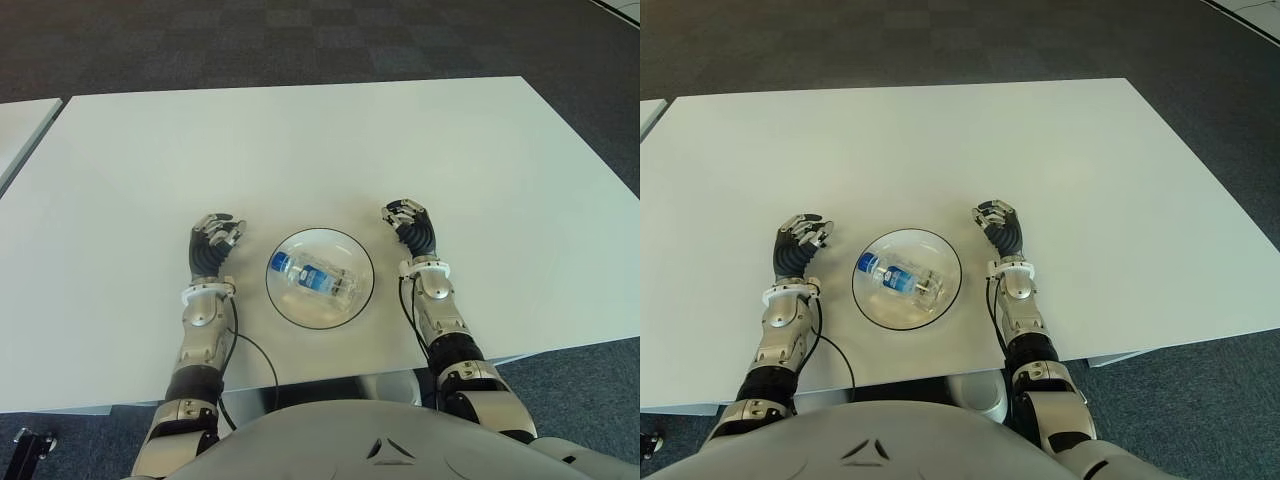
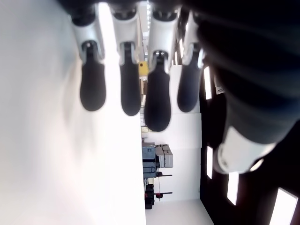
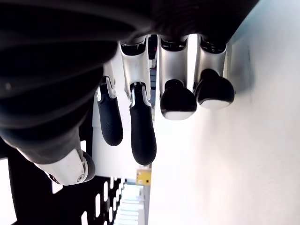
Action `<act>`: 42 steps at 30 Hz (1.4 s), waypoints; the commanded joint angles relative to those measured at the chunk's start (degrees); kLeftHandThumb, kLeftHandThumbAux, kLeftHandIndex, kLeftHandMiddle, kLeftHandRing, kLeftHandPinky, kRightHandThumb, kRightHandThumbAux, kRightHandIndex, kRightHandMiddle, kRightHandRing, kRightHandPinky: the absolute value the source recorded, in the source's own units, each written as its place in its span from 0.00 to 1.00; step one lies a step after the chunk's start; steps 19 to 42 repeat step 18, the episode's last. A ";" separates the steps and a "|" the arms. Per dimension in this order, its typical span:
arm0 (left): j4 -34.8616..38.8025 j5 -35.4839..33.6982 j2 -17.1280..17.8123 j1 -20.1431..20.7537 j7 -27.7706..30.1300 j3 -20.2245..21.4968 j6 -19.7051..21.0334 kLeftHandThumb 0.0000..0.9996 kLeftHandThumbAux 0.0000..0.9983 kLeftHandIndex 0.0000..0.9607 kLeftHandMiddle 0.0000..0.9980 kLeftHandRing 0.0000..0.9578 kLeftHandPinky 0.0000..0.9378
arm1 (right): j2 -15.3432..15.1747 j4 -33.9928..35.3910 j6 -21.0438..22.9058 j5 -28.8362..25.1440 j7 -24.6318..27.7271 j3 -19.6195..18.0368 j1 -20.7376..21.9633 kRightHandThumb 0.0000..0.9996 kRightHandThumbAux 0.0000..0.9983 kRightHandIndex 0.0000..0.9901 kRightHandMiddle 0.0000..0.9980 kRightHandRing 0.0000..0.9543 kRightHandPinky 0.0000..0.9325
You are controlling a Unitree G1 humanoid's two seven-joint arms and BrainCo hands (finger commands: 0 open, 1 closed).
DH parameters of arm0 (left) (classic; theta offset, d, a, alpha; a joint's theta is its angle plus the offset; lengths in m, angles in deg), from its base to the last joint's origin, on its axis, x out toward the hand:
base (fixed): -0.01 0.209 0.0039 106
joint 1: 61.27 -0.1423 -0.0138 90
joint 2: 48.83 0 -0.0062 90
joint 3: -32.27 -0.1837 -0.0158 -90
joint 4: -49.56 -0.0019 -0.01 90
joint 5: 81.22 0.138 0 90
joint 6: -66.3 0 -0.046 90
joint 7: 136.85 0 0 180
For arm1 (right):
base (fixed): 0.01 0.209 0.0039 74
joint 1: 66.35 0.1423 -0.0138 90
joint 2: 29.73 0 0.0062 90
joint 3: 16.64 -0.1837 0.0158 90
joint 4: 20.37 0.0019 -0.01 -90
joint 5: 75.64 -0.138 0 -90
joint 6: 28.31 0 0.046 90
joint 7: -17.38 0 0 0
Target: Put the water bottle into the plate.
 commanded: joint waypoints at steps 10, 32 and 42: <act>-1.10 -0.26 -0.04 -1.38 0.67 0.19 1.79 0.71 0.71 0.45 0.62 0.62 0.62 | 0.68 -3.19 1.79 -0.47 0.14 0.13 -1.04 0.85 0.68 0.43 0.60 0.90 0.92; -0.65 -0.02 0.04 -1.57 0.73 -0.02 1.76 0.71 0.71 0.45 0.60 0.60 0.59 | 0.63 -3.47 0.72 -0.41 -0.10 0.00 -1.13 0.85 0.68 0.43 0.61 0.89 0.93; -0.65 -0.02 0.04 -1.57 0.73 -0.02 1.76 0.71 0.71 0.45 0.60 0.60 0.59 | 0.63 -3.47 0.72 -0.41 -0.10 0.00 -1.13 0.85 0.68 0.43 0.61 0.89 0.93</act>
